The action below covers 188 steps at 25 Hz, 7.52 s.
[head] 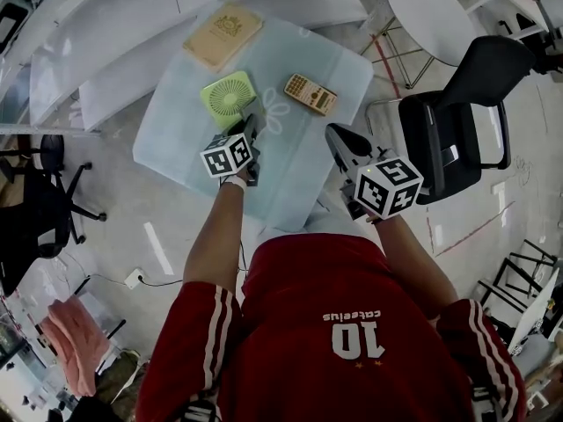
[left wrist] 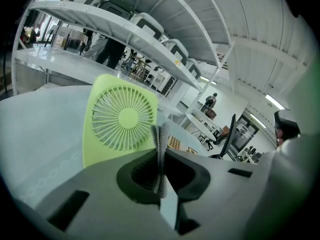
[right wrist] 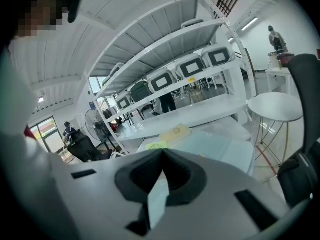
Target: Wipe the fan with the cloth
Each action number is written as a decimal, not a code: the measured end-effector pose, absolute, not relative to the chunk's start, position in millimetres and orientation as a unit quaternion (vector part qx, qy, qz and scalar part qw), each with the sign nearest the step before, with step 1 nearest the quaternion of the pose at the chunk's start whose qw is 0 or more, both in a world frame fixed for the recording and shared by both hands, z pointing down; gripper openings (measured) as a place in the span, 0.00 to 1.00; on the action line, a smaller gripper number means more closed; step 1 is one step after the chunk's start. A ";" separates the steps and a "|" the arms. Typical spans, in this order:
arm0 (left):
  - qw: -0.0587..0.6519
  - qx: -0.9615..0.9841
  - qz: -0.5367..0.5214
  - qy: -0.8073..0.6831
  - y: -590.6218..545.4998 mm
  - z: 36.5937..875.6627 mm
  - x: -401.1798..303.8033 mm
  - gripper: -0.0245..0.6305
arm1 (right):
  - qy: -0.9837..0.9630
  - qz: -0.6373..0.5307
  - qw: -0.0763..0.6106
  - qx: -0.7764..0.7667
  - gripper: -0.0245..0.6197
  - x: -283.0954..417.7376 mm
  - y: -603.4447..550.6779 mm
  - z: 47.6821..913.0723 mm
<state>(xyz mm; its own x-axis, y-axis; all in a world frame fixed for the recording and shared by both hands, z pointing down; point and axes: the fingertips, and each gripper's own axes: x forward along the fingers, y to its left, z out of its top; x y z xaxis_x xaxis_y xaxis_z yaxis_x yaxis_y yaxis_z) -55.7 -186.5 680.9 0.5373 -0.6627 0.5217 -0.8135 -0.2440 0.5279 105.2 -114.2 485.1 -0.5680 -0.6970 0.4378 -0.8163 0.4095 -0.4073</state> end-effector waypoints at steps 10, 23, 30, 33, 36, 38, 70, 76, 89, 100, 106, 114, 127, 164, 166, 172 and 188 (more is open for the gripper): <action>0.405 0.778 0.102 -0.470 -199.2 695.5 -46.0 0.07 | -0.826 0.311 0.107 0.457 0.05 113.6 -124.8 498.1; 0.412 0.775 0.105 -0.467 -203.3 706.8 -47.5 0.07 | -0.821 0.317 0.110 0.461 0.05 115.9 -129.1 503.2; 0.413 0.773 0.104 -0.471 -202.8 709.2 -51.1 0.07 | -0.822 0.316 0.113 0.461 0.05 115.7 -128.0 504.0; 0.413 0.773 0.101 -0.471 -202.1 707.6 -52.0 0.07 | -0.823 0.315 0.114 0.459 0.04 113.5 -128.4 503.2; 0.414 0.771 0.101 -0.473 -200.3 708.3 -55.6 0.07 | -0.824 0.314 0.115 0.458 0.05 111.6 -128.1 503.2; 0.414 0.770 0.101 -0.474 -199.0 707.7 -57.5 0.07 | -0.824 0.314 0.116 0.457 0.05 110.5 -127.2 502.7; 0.408 0.756 0.096 -0.502 -187.2 707.0 -108.9 0.07 | -0.836 0.307 0.125 0.438 0.05 86.3 -123.2 495.9; 0.409 0.751 0.097 -0.510 -184.6 707.8 -122.2 0.07 | -0.838 0.307 0.129 0.433 0.05 78.6 -123.4 494.7; 0.410 0.741 0.095 -0.522 -180.1 708.9 -144.2 0.07 | -0.843 0.305 0.135 0.422 0.05 63.0 -124.1 492.3; 0.407 0.735 0.094 -0.534 -175.1 705.9 -163.0 0.07 | -0.846 0.304 0.138 0.415 0.05 53.2 -120.7 490.9; 0.406 0.731 0.092 -0.540 -173.6 705.2 -169.5 0.07 | -0.848 0.302 0.138 0.413 0.05 50.8 -119.2 490.1; 0.405 0.729 0.088 -0.545 -171.4 705.7 -178.4 0.07 | -0.849 0.302 0.137 0.412 0.05 47.2 -117.0 490.7; 0.374 0.732 0.057 -0.566 -148.7 664.7 -208.7 0.07 | -0.861 0.282 0.124 0.404 0.05 32.9 -113.9 473.1; 0.044 0.844 -0.080 -0.529 6.2 246.7 -193.2 0.07 | -0.894 0.110 -0.003 0.434 0.05 44.4 -28.2 254.8; 0.037 0.842 -0.083 -0.532 11.6 237.8 -188.6 0.07 | -0.897 0.102 -0.009 0.430 0.05 49.2 -23.6 244.1; 0.011 0.836 -0.083 -0.543 34.4 209.1 -161.3 0.07 | -0.903 0.085 -0.023 0.421 0.05 76.5 -8.2 213.6; -0.046 0.821 -0.032 -0.568 151.1 181.9 -61.2 0.07 | -0.908 0.021 -0.007 0.419 0.05 160.0 96.1 198.6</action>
<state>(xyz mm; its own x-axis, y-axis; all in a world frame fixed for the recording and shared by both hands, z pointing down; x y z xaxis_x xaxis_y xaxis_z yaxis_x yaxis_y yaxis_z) -61.2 151.1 181.9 0.3537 -0.9295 -0.1045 -0.9354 -0.3514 -0.0396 160.0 96.1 198.6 -0.6490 -0.7608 0.0056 -0.7602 0.6481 -0.0447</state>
